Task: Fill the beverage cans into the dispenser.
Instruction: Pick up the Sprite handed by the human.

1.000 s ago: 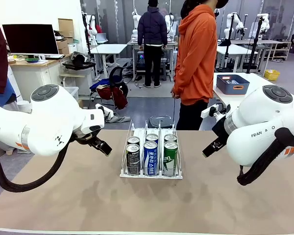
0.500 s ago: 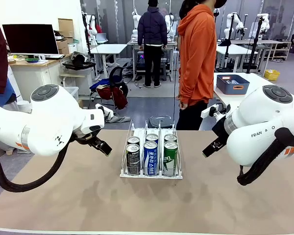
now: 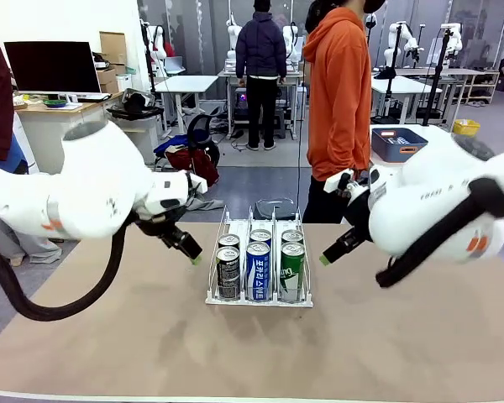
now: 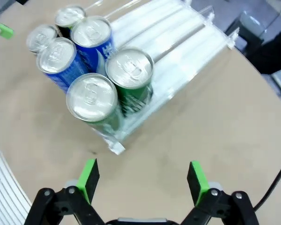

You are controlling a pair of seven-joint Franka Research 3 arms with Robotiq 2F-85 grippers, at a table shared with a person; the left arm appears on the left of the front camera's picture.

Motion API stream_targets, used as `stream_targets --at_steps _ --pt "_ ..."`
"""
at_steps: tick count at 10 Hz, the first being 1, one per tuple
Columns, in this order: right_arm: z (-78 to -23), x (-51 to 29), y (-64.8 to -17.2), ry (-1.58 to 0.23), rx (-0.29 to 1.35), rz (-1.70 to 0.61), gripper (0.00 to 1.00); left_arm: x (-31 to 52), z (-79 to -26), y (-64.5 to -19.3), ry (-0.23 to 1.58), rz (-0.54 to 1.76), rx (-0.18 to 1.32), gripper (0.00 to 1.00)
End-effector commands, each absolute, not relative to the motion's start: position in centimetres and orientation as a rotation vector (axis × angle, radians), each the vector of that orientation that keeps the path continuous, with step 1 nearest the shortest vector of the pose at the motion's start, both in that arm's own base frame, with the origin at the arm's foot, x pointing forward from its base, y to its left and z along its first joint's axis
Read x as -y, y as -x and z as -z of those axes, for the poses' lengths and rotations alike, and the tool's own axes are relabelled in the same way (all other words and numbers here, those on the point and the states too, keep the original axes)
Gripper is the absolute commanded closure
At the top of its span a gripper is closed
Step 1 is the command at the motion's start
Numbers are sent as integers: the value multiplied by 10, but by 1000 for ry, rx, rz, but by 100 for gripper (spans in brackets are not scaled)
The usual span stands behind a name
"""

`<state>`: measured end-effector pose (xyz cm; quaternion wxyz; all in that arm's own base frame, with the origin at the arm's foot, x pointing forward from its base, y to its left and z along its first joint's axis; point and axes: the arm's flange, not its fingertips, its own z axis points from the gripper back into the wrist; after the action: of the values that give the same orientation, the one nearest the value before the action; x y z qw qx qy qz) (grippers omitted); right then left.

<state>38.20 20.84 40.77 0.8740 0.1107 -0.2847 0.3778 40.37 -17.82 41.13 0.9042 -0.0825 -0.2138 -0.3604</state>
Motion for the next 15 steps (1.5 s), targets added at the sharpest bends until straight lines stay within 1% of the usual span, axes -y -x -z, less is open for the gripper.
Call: stream_targets --at_steps 1,3,4,6,9,11,12,13,15 --pt "-428 -168 -406 -318 567 -859 0 148 -455 -417 347 881 375 0" --pt "-470 -156 -413 -371 532 -934 0 135 -512 -421 505 1012 421 0" --pt "-499 -142 -418 -368 514 -968 0 124 -544 -422 540 1072 459 0" --pt "-558 -110 -428 -366 504 -981 0 104 -588 -433 444 1092 525 0" --pt "-635 -63 -432 -307 548 -937 0 86 -632 -450 300 1059 530 0" --pt "-655 -42 -433 -310 579 -889 0 77 -649 -449 276 1043 578 0" --pt "-656 -39 -433 -335 626 -852 0 75 -646 -449 231 998 629 0" --pt "-658 -44 -429 -310 584 -898 0 79 -645 -451 305 1067 577 0" --pt "-658 -44 -429 -310 584 -898 0 79 -645 -451 305 1067 577 0"
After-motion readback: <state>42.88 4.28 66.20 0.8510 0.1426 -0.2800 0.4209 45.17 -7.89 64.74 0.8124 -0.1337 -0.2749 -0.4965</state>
